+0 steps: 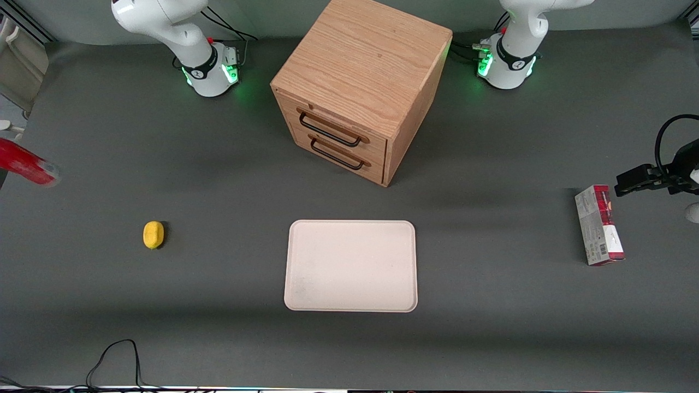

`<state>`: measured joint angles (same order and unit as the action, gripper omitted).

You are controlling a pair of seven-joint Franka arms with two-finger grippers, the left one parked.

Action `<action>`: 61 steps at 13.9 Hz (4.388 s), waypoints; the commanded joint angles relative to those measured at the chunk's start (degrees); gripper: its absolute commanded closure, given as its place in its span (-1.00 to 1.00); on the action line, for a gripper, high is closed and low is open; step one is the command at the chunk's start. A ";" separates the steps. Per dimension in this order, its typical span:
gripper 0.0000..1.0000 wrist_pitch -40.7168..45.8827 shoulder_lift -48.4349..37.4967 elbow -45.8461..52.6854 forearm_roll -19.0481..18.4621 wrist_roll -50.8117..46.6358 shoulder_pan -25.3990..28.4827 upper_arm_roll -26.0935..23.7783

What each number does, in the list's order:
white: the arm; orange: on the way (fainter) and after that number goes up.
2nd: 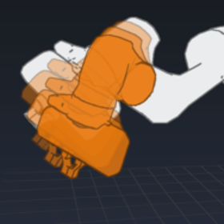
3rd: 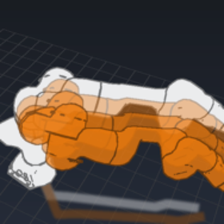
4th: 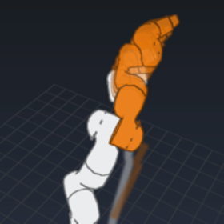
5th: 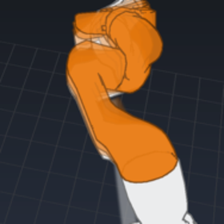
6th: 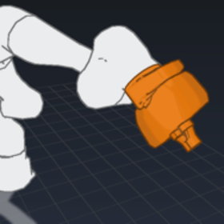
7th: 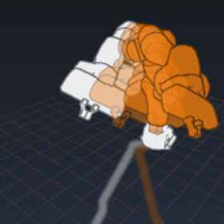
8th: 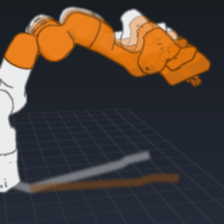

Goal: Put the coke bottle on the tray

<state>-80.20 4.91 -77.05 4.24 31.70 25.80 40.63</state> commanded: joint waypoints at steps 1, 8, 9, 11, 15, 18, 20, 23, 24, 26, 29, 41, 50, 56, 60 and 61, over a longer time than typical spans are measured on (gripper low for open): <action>0.58 5.84 14.31 17.50 5.60 -4.61 -0.32 -3.59; 0.66 4.36 23.47 29.14 5.08 -27.73 0.21 -27.59; 0.67 2.88 23.74 29.15 4.47 -28.88 0.91 -29.62; 0.68 0.85 24.97 29.15 1.57 -29.24 5.20 -30.35; 0.68 -3.80 28.91 28.97 1.39 -29.07 6.72 -30.52; 0.68 -11.09 36.20 28.88 1.39 -28.45 6.28 -30.43; 0.68 -16.01 40.51 28.88 1.39 -28.36 5.84 -30.35; 0.68 -21.73 45.88 28.71 1.39 -28.45 5.84 -30.35; 0.68 -23.58 47.37 28.71 1.39 -28.45 5.84 -30.35; 0.68 -25.96 49.31 28.53 1.39 -28.71 5.92 -30.35; 0.68 -26.76 50.37 28.36 1.39 -28.89 6.01 -30.35; -1.00 -16.85 37.22 28.18 -1.05 -35.11 7.59 -29.91; -1.00 -13.64 3.74 -5.71 -1.08 -38.30 1.21 -24.80; -1.00 -16.12 -5.08 -16.37 -1.34 -33.39 -15.06 -32.36; -1.00 -15.60 -5.52 -16.82 -1.86 -32.41 -21.14 -36.58; -1.00 -15.42 -5.09 -16.39 -1.95 -31.27 -21.15 -36.59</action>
<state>-94.67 0.96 -92.23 2.91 -1.56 5.83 5.55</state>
